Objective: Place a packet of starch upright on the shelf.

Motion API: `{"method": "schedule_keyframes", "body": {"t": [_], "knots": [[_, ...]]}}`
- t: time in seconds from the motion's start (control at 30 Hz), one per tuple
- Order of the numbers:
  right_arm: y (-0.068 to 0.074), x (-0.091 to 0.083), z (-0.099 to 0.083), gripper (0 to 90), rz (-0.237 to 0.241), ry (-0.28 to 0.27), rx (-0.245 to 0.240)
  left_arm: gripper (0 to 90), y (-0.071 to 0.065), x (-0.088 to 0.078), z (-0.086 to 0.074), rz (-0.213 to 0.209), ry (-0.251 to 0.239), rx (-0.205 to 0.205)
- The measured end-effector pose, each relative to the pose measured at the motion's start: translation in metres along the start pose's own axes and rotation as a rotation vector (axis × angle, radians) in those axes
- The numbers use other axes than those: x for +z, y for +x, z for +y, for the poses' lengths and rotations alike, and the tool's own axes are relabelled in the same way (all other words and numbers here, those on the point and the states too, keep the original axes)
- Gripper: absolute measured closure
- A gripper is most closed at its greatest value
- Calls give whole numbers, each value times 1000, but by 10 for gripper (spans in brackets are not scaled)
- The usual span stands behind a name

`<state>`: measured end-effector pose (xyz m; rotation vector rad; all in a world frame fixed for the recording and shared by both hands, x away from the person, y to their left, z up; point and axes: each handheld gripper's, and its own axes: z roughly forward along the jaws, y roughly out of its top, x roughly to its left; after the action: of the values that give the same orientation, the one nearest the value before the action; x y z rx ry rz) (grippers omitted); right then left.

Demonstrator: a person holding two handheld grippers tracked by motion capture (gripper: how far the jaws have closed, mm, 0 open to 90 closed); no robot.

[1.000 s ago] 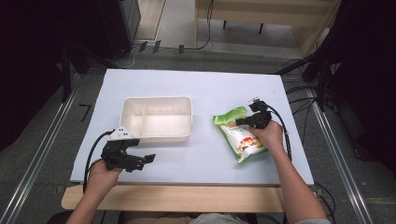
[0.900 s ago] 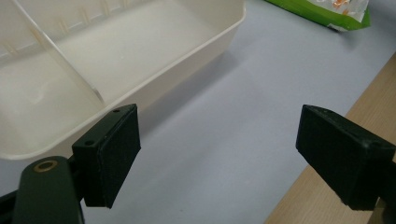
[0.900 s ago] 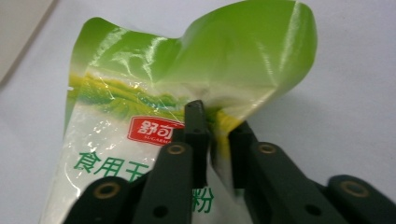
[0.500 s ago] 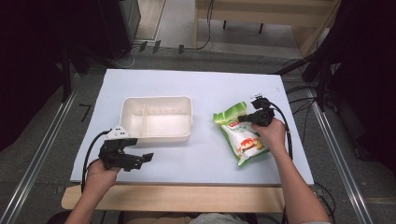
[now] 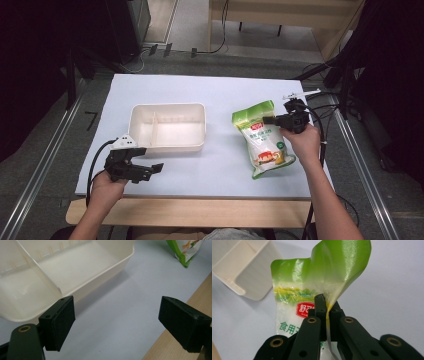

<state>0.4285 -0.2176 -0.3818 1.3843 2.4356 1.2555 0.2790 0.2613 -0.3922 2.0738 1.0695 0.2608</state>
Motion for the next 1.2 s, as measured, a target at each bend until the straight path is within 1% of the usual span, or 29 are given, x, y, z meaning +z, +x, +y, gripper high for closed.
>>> {"method": "schedule_keyframes", "body": {"t": [0.03, 0.07, 0.17, 0.2, 0.23, 0.27, 0.3, 0.4, 0.43, 0.47, 0.5, 0.53, 0.57, 0.6, 0.63, 0.7, 0.8, 0.87, 0.9, 0.93, 0.97, 1.03, 1.07, 1.1, 1.2], "knots": [[0, 0, 0, 900, 0, 0, 0, 146, 0, 0, 0, 0, 0, 0], [3, -4, 1, 900, 1, -5, -2, 146, 0, 0, 0, 3, 1, 4], [18, -17, 9, 900, -5, -41, -50, 147, 0, 0, 0, 2, 1, 4], [21, -18, 11, 900, -6, -46, -57, 146, 0, 0, 0, 2, 1, 4], [21, -18, 11, 900, -6, -46, -57, 146, -1, 1, 0, 6, 2, 3], [28, -22, 15, 900, -8, -62, -75, 146, 0, 1, 0, 4, 2, 3], [28, -22, 15, 900, -8, -62, -75, 146, 0, 1, 0, 4, 2, 2], [38, -25, 24, 900, -13, -81, -88, 147, -1, 1, 0, 8, -1, 2], [38, -25, 24, 900, -13, -81, -88, 147, 0, 0, 0, 7, -3, 1], [42, -24, 28, 900, -17, -82, -104, 147, 0, 0, 0, 9, -4, -6], [42, -24, 28, 900, -17, -82, -104, 147, 0, 0, 0, 9, -4, -6], [44, -23, 31, 900, -17, -79, -108, 147, 1, 1, 0, 3, -11, -10], [47, -22, 34, 900, -21, -71, -116, 146, 2, 1, 1, 2, -7, -8], [51, -20, 40, 900, -32, -57, -125, 147, 2, 3, 1, 1, -7, -14], [51, -20, 40, 900, -32, -57, -125, 147, 2, 3, 1, 1, -7, -14], [57, -20, 49, 900, -45, -48, -144, 147, 2, 3, 2, 1, -6, -10], [63, -21, 61, 900, -41, -56, -145, 146, 2, 3, 2, -1, -10, -8], [69, -19, 74, 900, -39, -52, -148, 147, 2, 2, 2, -1, -11, -12], [69, -19, 74, 900, -39, -52, -148, 146, 2, 2, 2, -1, -11, -12], [74, -17, 82, 900, -45, -44, -157, 147, 3, 1, 2, -4, -13, -14], [74, -17, 82, 900, -45, -44, -157, 146, 3, 1, 2, -4, -13, -14], [78, -15, 90, 900, -45, -39, -169, 146, 3, 1, 1, -4, -14, -16], [83, -14, 98, 900, -47, -35, -172, 146, 3, 1, 2, -6, -19, -19], [83, -14, 98, 900, -47, -35, -172, 146, 3, 1, 2, -6, -19, -19], [92, -12, 111, 900, -39, -36, -175, 146, 3, 1, 2, -7, -17, -16]]}}
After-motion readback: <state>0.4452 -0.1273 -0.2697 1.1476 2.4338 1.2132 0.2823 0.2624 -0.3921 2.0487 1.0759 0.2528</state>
